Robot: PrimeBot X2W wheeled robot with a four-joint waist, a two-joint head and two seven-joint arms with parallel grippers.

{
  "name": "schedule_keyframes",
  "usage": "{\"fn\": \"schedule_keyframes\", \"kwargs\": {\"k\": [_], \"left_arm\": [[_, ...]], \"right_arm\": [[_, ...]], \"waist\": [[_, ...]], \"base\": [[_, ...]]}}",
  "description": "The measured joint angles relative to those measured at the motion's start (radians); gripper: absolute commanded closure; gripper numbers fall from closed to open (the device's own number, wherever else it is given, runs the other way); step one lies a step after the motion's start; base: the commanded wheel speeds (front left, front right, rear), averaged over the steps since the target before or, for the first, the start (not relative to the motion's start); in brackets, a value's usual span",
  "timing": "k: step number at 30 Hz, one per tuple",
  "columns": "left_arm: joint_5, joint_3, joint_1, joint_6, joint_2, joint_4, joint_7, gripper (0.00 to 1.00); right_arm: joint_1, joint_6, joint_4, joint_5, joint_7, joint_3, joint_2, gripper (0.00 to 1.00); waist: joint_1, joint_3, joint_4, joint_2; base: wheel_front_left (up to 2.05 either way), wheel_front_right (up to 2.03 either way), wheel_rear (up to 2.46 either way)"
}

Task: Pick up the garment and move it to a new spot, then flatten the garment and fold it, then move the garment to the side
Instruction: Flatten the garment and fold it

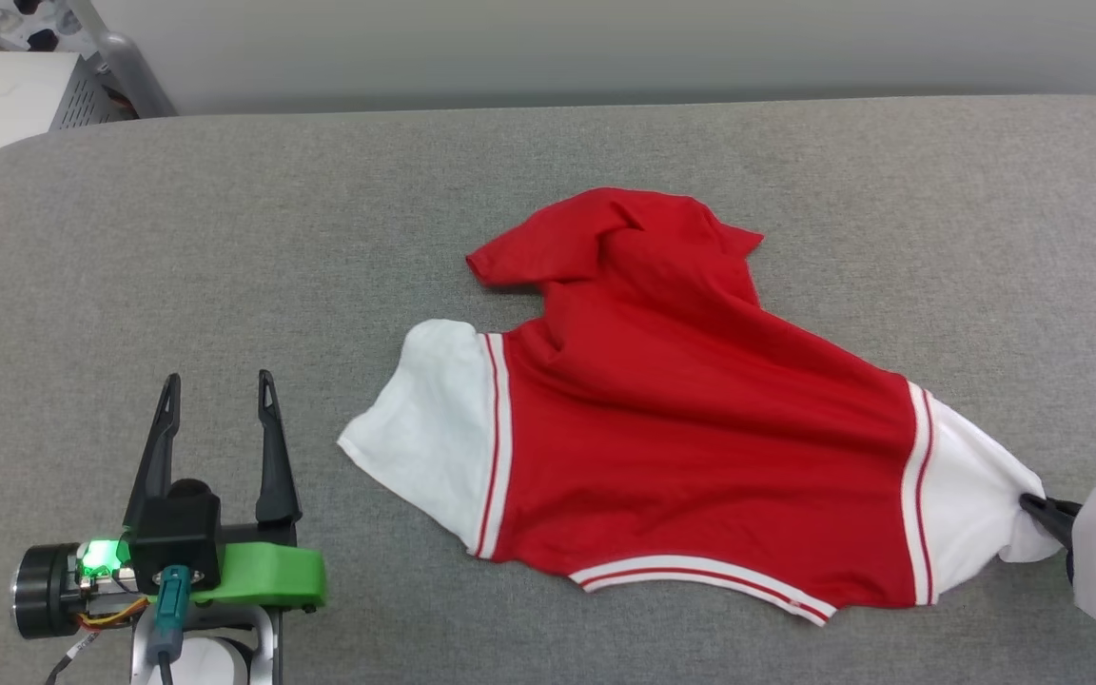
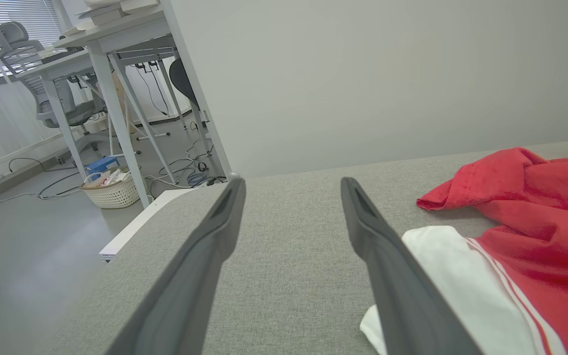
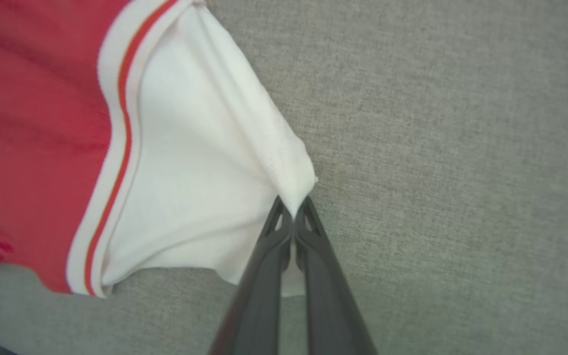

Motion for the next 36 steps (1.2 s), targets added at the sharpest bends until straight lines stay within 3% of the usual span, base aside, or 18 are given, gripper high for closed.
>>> {"fn": "schedule_keyframes", "kwargs": {"k": [5,6,7,8,13,20,23,28,31,36], "left_arm": [[0.012,0.004,0.0,-0.013,-0.001,0.016,0.0,0.0],[0.012,0.006,0.0,-0.017,-0.001,0.02,0.0,0.0],[0.012,0.007,0.0,-0.02,-0.001,0.025,0.0,0.0],[0.012,0.008,0.0,-0.025,-0.001,0.031,0.0,0.0],[0.011,0.002,-0.008,-0.091,0.017,0.057,0.0,0.0],[0.004,-0.035,-0.138,-0.233,0.12,0.161,0.009,0.0],[0.003,-0.058,-0.221,-0.292,0.157,0.194,0.082,0.0],[-0.071,-0.133,-0.319,-0.354,0.193,0.232,0.278,0.0],[-0.207,-0.223,-0.363,-0.361,0.216,0.245,0.474,0.0],[-0.494,-0.392,-0.453,-0.362,0.308,0.23,0.776,0.0]], "right_arm": [[0.031,0.001,0.094,-0.009,-0.042,-0.03,0.021,1.0],[0.032,0.0,0.1,-0.009,-0.056,-0.038,0.03,0.9],[0.035,0.0,0.105,-0.009,-0.072,-0.048,0.041,0.07],[0.037,0.0,0.109,-0.014,-0.099,-0.057,0.05,0.0],[0.051,0.0,0.114,-0.072,-0.24,-0.115,0.075,0.0],[0.078,0.0,0.05,-0.192,-0.41,-0.27,0.1,0.0],[0.096,0.0,-0.01,-0.272,-0.438,-0.366,0.129,0.0],[0.172,0.0,-0.124,-0.389,-0.424,-0.487,0.188,0.0],[0.225,0.0,-0.2,-0.459,-0.382,-0.553,0.224,0.0],[0.286,0.0,-0.339,-0.539,-0.296,-0.641,0.295,0.0]], "waist": [[0.0,-0.004,0.004,0.0],[0.0,-0.005,0.003,0.0],[0.0,-0.008,0.002,0.0],[0.0,-0.012,0.001,0.0],[0.0,-0.039,-0.003,0.0],[0.0,-0.068,-0.004,0.0],[0.0,-0.071,-0.013,0.0],[0.0,-0.073,-0.025,0.0],[0.0,-0.071,-0.031,0.0],[0.0,-0.059,-0.042,0.0]], "base": [[0.0,0.0,0.0],[0.0,0.0,0.0],[0.0,0.0,0.0],[0.0,0.0,0.0],[0.0,0.0,0.0],[0.0,0.0,0.0],[0.0,0.0,0.0],[0.0,0.0,0.0],[0.0,0.0,0.0],[0.0,0.0,0.0]]}}
